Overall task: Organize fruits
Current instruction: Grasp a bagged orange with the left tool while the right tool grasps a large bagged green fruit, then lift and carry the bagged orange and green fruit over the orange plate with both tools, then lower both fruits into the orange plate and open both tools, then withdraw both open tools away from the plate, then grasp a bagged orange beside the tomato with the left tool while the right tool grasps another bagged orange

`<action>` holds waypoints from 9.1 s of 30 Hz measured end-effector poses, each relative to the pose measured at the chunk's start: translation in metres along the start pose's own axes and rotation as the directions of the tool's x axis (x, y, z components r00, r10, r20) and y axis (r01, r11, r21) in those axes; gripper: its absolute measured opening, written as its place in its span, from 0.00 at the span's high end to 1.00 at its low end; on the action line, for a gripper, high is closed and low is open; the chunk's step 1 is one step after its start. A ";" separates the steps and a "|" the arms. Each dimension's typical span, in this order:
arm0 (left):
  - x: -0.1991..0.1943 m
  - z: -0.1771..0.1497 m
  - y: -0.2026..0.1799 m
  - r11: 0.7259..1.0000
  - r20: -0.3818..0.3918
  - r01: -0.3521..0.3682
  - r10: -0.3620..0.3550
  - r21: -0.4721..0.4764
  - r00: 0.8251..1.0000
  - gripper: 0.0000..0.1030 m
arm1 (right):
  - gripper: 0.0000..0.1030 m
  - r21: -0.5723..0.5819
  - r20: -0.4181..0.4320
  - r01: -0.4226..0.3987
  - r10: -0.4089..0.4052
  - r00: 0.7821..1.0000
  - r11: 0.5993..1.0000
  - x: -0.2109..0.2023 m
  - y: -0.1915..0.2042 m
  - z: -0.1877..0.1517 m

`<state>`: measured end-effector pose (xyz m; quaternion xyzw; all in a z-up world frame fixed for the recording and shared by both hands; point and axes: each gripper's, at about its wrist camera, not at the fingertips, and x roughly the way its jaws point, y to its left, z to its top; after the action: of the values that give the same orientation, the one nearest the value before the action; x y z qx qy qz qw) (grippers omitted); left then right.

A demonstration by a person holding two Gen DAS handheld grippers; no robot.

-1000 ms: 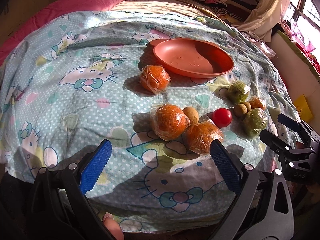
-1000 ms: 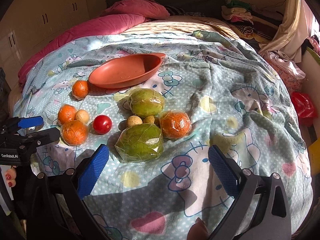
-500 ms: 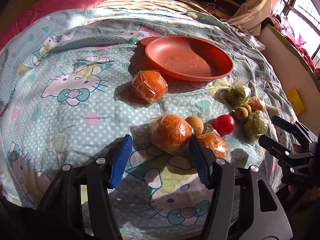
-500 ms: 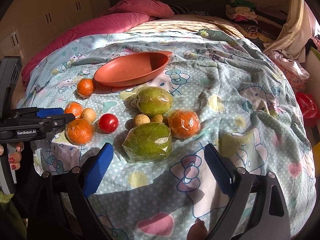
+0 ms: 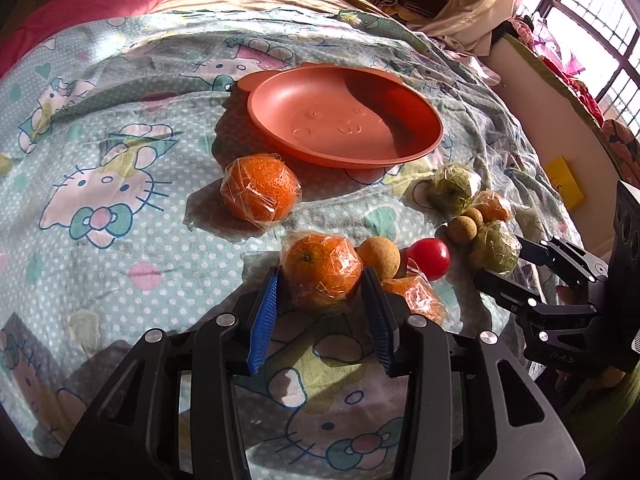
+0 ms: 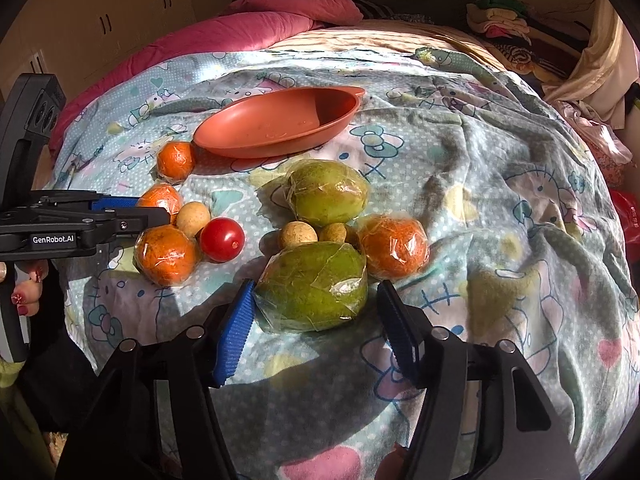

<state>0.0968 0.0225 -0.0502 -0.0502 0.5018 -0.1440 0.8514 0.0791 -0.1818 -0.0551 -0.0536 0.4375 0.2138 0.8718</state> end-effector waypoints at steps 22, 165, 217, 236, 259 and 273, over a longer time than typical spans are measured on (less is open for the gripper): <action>-0.004 0.011 -0.003 0.999 0.002 0.035 -0.035 0.004 0.999 0.69 | 0.48 0.055 0.056 -0.059 0.056 0.997 0.997 -0.022 -0.010 0.006; -0.003 0.102 0.016 0.996 0.072 -0.077 0.080 -0.055 0.994 0.41 | 0.23 -0.128 0.071 -0.040 0.049 0.996 0.991 0.005 -0.010 0.116; -0.050 0.017 -0.022 0.997 0.141 -0.072 0.074 -0.024 0.987 0.09 | 0.04 -0.029 0.102 0.030 -0.027 0.994 0.999 -0.051 -0.037 0.043; -0.028 -0.016 -0.042 0.998 0.043 -0.054 0.053 0.028 0.998 0.09 | 0.04 -0.035 0.051 0.061 -0.059 0.997 0.998 -0.039 -0.041 0.023; 0.000 -0.021 -0.043 0.999 -0.014 -0.038 0.039 0.028 0.999 0.25 | 0.27 -0.139 0.011 0.098 -0.098 0.995 0.985 -0.011 -0.042 0.021; 0.001 -0.021 -0.048 0.999 -0.022 0.014 -0.013 0.044 1.000 0.49 | 0.49 -0.170 -0.013 0.044 -0.047 0.999 0.984 0.001 -0.038 0.025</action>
<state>0.0702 -0.0225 -0.0505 -0.0333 0.5074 -0.1614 0.8458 0.1143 -0.2083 -0.0444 -0.1394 0.4237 0.2296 0.8651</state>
